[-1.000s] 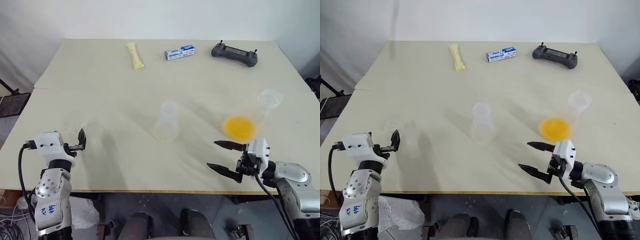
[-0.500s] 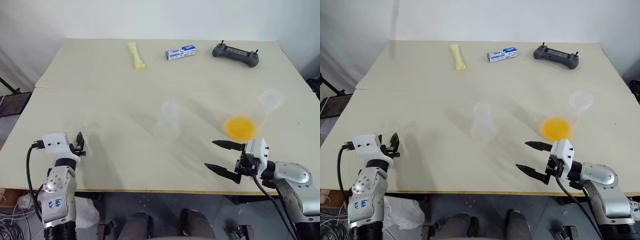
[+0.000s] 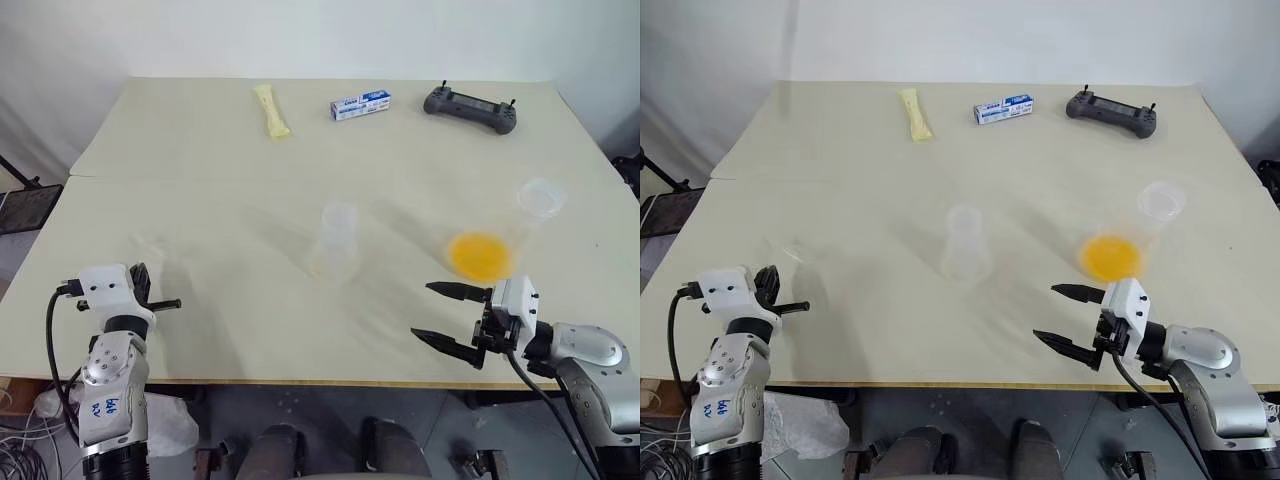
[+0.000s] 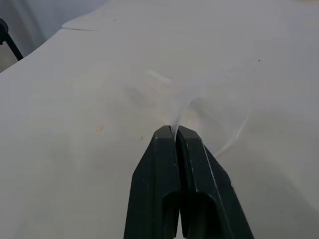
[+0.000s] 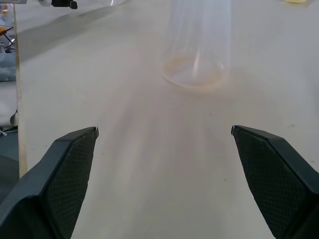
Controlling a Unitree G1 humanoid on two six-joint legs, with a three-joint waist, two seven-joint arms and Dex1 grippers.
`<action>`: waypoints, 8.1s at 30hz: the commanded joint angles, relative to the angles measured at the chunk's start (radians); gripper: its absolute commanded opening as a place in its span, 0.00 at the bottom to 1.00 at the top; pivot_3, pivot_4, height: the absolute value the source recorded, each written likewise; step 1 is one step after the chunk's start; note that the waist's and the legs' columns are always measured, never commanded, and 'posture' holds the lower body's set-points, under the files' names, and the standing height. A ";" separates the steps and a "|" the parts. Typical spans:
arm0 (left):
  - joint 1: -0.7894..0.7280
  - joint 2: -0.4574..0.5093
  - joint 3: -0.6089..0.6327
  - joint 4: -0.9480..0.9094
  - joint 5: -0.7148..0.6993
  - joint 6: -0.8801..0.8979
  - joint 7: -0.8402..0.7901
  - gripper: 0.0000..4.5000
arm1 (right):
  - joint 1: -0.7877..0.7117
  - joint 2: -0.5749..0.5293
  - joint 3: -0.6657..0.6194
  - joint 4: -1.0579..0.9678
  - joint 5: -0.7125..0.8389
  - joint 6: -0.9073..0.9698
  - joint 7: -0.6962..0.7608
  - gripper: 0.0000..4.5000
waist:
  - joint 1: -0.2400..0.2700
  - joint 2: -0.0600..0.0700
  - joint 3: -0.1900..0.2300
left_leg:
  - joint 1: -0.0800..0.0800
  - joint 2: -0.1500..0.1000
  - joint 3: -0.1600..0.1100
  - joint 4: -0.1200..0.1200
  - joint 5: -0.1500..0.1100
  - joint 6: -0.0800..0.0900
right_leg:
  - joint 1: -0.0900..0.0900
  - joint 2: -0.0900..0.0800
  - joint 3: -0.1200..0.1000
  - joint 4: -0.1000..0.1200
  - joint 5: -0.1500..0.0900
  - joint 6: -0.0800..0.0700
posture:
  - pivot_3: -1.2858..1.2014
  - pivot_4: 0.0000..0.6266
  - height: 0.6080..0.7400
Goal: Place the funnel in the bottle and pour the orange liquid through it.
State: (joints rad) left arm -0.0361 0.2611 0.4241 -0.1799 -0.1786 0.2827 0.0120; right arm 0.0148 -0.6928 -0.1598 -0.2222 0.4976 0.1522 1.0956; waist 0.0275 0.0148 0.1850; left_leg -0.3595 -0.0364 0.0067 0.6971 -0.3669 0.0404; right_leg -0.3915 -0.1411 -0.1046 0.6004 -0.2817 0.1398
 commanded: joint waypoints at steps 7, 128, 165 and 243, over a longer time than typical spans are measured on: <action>-0.078 0.138 -0.016 -0.104 -0.228 0.070 -0.286 0.01 | -0.015 0.000 -0.027 -0.036 0.015 -0.002 -0.031 1.00 | 0.001 0.000 0.000 | 0.000 0.000 -0.001 0.000 0.000 0.000 | 0.000 -0.001 0.000 0.000 0.000 0.000 | 0.52 0.24 1.00; -1.710 0.412 -1.390 1.125 -0.549 0.368 -1.626 0.01 | -0.051 0.063 -0.017 -0.308 -0.003 -0.027 -0.272 1.00 | -0.004 -0.006 0.005 | -0.010 0.001 0.000 0.004 0.001 0.001 | -0.007 0.007 -0.001 0.002 0.000 0.001 | 0.52 0.24 1.00; -1.734 0.515 -1.516 1.037 -0.636 0.502 -1.626 0.01 | -0.014 0.102 -0.001 -0.291 -0.053 -0.072 -0.292 1.00 | -0.004 -0.006 0.005 | -0.010 0.001 0.000 0.005 0.001 0.002 | -0.008 0.007 0.000 0.004 0.000 0.001 | 0.52 0.24 1.00; -1.154 0.447 -0.596 0.904 -0.523 -0.025 -1.420 0.99 | 0.125 0.091 -0.095 -0.398 -0.035 0.027 -0.395 1.00 | -0.005 -0.007 0.005 | -0.012 0.001 0.000 0.010 0.001 0.002 | -0.011 0.005 0.000 0.012 0.000 0.001 | 0.52 0.24 1.00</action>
State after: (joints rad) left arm -1.2164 0.6936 -0.2627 0.8083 -0.6841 0.2945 -1.4379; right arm 0.1305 -0.5907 -0.2200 -0.5765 0.4417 0.1703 0.7180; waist 0.0224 0.0080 0.1900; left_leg -0.3716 -0.0359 0.0063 0.7077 -0.3661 0.0424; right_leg -0.4030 -0.1365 -0.1042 0.6127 -0.2817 0.1405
